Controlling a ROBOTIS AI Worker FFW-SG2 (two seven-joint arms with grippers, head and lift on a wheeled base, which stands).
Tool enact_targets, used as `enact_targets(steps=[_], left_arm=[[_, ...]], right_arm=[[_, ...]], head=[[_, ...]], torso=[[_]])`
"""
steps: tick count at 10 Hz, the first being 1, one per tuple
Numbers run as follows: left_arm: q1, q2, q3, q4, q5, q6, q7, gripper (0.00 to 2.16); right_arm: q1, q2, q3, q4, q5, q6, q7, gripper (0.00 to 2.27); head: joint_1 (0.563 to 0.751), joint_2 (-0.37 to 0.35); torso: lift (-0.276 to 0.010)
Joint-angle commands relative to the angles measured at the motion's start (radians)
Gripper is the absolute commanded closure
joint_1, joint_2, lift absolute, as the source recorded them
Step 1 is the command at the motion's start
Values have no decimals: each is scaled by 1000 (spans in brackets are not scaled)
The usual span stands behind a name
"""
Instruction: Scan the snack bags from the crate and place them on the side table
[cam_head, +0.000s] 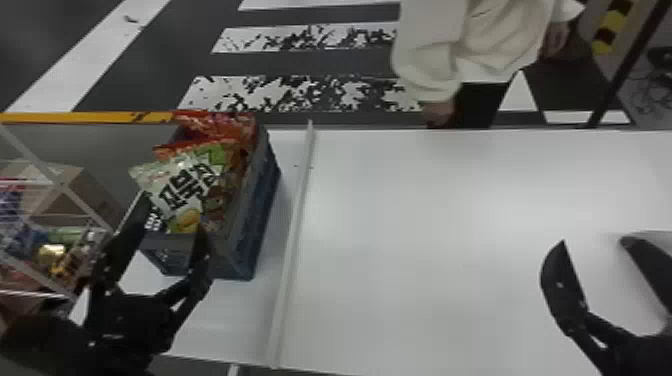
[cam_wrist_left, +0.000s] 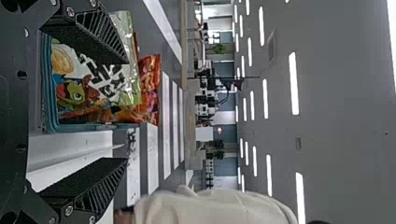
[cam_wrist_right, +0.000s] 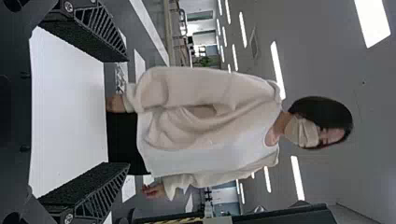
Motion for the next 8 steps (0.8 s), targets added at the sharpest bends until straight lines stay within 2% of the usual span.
enact_targets(steps=[1, 2, 3, 5, 8], left_arm=[[-48, -3, 104, -37, 53, 205, -69, 151], [-79, -3, 170, -63, 99, 343, -128, 151], [-99, -3, 212, -70, 119, 392, -146, 151], [-152, -3, 295, -81, 138, 530, -215, 151], [-297, -3, 436, -107, 139, 800, -333, 151]], right_arm=[[0, -1, 8, 0, 21, 3, -2, 80], [0, -1, 8, -1, 26, 12, -1, 80], [0, -1, 8, -1, 26, 12, 1, 80], [0, -1, 8, -1, 26, 12, 5, 90], [0, -1, 8, 0, 26, 18, 19, 97]], head=[[695, 185], [695, 217], [695, 236], [695, 298], [695, 347]], torso=[[-94], [-94], [-94], [-94], [-94]])
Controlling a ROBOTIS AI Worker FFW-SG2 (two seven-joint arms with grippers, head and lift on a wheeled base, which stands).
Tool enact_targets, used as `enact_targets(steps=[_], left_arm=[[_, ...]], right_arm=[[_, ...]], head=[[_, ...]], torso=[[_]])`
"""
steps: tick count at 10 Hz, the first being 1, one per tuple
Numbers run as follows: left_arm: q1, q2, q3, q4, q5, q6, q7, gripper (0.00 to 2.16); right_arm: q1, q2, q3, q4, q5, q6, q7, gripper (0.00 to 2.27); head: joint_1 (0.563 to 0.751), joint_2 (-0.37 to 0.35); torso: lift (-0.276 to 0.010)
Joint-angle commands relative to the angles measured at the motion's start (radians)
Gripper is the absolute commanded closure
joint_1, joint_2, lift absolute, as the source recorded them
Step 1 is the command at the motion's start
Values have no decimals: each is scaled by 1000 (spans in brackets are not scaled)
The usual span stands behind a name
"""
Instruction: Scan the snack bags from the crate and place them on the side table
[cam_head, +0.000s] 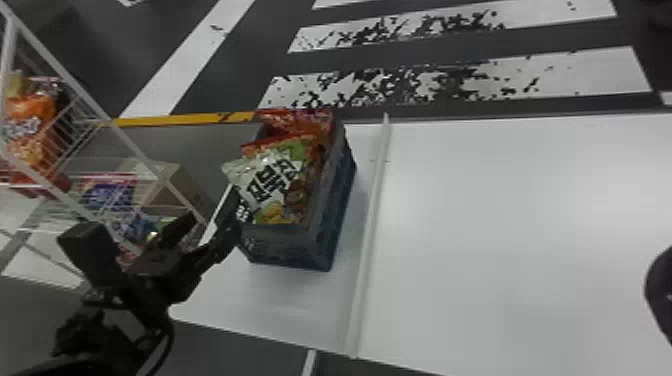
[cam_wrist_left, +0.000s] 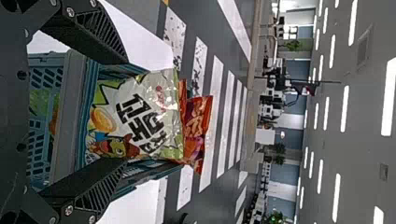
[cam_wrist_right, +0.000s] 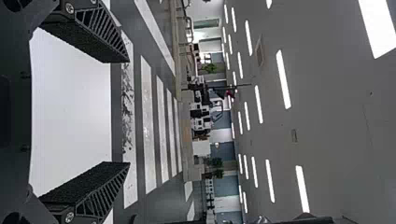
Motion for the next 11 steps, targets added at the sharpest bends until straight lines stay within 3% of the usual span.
enact_targets(steps=[1, 2, 4, 6, 7, 8, 10, 11], left_arm=[[-85, -3, 67, -7, -12, 113, -32, 147], [-138, -3, 98, 1, -33, 165, -65, 147], [-246, -3, 135, 70, -80, 168, -141, 144], [-373, -3, 179, 188, -141, 168, -273, 124], [-388, 12, 167, 226, -159, 168, -277, 103], [-413, 40, 161, 268, -182, 168, -291, 90], [-502, 68, 167, 352, -239, 211, -395, 53], [-520, 101, 161, 384, -238, 242, -420, -2]], right_arm=[[0, 0, 0, 0, 0, 1, 2, 97], [0, 0, 0, 0, 0, 1, 14, 97], [2, 0, 0, -1, 0, 1, 20, 100], [11, 0, 0, -9, 2, 4, 26, 100], [14, 0, 0, -14, 6, 4, 26, 100], [18, 0, 0, -15, 8, 7, 26, 100], [21, 2, 0, -17, 14, 16, 26, 100], [21, 3, 0, -17, 15, 19, 26, 103]], head=[[695, 350], [695, 350], [695, 350], [695, 350], [695, 350], [695, 350], [695, 350], [695, 350]], torso=[[-94], [-94], [-94], [-94], [-94], [-94], [-94], [-94]])
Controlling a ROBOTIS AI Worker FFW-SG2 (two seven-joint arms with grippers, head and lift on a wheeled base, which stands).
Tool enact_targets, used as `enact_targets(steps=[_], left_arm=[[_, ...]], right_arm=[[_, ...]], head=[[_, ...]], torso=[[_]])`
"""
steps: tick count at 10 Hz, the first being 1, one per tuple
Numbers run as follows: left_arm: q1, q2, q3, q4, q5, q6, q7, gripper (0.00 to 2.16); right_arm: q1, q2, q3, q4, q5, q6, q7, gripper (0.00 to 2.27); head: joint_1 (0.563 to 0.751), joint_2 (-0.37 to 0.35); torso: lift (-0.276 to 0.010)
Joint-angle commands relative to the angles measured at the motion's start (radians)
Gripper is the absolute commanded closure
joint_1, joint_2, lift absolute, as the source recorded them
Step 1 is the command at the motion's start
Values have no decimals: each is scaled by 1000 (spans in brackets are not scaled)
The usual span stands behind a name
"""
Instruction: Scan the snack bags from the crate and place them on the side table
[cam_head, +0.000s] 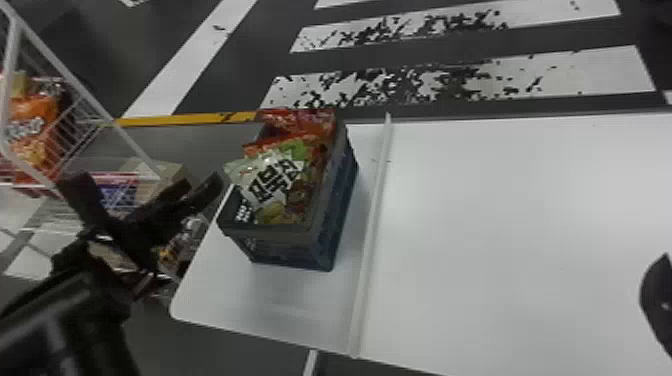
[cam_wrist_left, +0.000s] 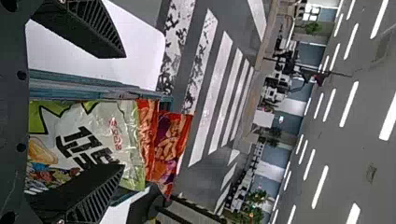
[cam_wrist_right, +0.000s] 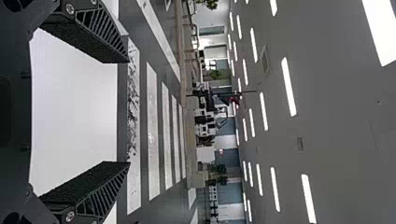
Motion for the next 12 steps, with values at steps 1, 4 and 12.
enact_targets(steps=[1, 4, 12], left_arm=[[-40, 33, -11, 50, -20, 19, -18, -2], [-135, 73, -62, 151, -83, 19, -90, -2], [-221, 99, -195, 283, -204, 19, -125, 26]], right_arm=[[0, 1, -2, 0, 1, 5, 0, 103], [0, 3, -5, 1, 1, 12, 0, 103], [0, 0, -26, 3, -8, 21, 0, 107]], head=[[695, 350], [695, 350], [695, 328]], torso=[[-94], [-94], [-94]])
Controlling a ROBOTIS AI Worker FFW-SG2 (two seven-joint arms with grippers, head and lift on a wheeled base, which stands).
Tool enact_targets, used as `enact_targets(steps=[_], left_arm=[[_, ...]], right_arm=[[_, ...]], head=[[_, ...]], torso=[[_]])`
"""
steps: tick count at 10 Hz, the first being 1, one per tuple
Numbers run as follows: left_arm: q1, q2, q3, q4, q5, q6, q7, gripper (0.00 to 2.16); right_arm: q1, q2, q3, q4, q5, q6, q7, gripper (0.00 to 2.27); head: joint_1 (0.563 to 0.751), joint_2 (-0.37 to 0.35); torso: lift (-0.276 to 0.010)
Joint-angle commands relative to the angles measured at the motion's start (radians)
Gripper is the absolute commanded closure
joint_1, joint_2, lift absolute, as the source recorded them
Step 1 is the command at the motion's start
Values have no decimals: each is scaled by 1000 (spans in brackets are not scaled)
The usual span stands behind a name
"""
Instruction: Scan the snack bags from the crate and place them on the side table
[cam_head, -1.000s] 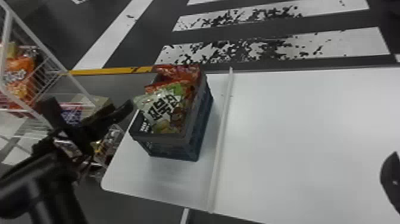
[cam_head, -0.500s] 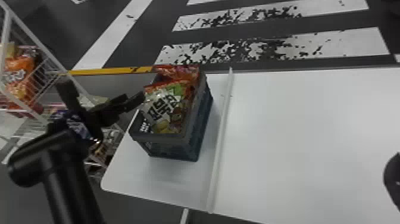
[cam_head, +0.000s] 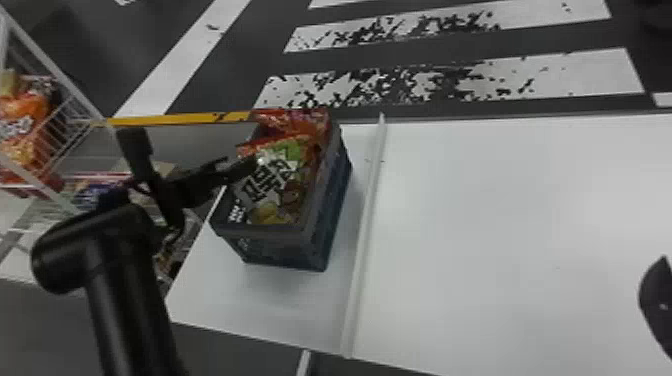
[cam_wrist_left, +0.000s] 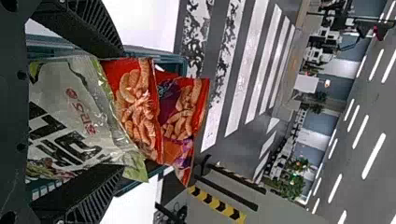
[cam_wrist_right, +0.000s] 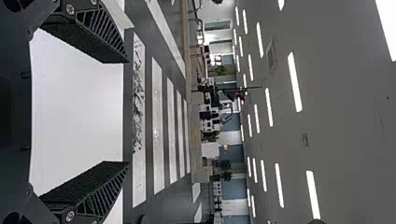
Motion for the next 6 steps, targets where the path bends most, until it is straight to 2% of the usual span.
enact_targets(steps=[1, 2, 4, 5, 6], left_arm=[[-1, -3, -5, 4, -1, 0, -14, 279], [1, -1, -3, 1, -3, 3, -44, 610], [22, -1, 18, -19, -3, 19, -56, 1710], [33, -1, 41, -51, -6, 34, -67, 1970], [39, 3, 58, -71, -12, 37, -88, 1973]], right_arm=[[0, -1, -1, 0, -3, 0, 0, 107], [0, -1, -2, -1, -4, 0, -1, 107], [0, -1, -1, -4, -6, 0, -1, 107], [2, -1, -1, -6, -6, 0, -1, 107], [2, -1, 2, -12, -6, 3, 0, 107]], head=[[695, 319], [695, 312], [695, 304], [695, 310], [695, 321]], torso=[[-94], [-94], [-94], [-94], [-94]])
